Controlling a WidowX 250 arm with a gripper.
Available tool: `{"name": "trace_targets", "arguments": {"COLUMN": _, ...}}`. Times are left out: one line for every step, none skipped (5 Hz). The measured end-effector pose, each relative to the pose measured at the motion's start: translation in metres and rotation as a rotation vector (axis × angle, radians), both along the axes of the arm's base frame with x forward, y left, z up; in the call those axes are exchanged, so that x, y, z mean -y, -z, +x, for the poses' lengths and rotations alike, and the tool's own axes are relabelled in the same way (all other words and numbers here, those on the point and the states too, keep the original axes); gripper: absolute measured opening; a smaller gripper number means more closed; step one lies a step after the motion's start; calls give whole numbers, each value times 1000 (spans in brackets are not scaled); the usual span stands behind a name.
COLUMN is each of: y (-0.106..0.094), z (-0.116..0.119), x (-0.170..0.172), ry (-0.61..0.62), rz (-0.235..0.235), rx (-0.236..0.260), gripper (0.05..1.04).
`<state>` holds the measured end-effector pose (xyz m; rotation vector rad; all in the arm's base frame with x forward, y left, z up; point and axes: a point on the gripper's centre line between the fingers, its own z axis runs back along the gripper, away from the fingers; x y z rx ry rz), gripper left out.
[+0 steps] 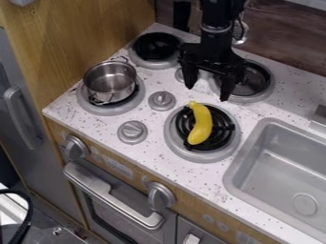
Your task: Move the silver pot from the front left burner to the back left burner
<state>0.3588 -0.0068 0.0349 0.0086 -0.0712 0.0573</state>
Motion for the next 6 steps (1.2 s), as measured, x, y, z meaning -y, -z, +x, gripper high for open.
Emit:
{"name": "trace_targets", "arguments": {"y": 15, "z": -6, "x": 0, "ry": -2, "rz": -1, "rx": -46, "gripper": 1000}}
{"name": "trace_targets", "arguments": {"y": 17, "z": -4, "x": -15, "ry": -36, "rz": -9, "rx": -42, "gripper": 1000}}
{"name": "trace_targets", "arguments": {"y": 20, "z": 7, "x": -54, "ry": -127, "rz": 0, "rx": -28, "gripper": 1000}}
{"name": "trace_targets", "arguments": {"y": 26, "z": 18, "x": -94, "ry": -206, "rz": 26, "rx": -27, "gripper": 1000}}
{"name": "trace_targets", "arguments": {"y": 35, "z": 17, "x": -132, "ry": -277, "rz": 60, "rx": -64, "gripper": 1000}}
{"name": "trace_targets", "arguments": {"y": 55, "z": 17, "x": -148, "ry": -309, "rz": 60, "rx": -119, "gripper": 1000}}
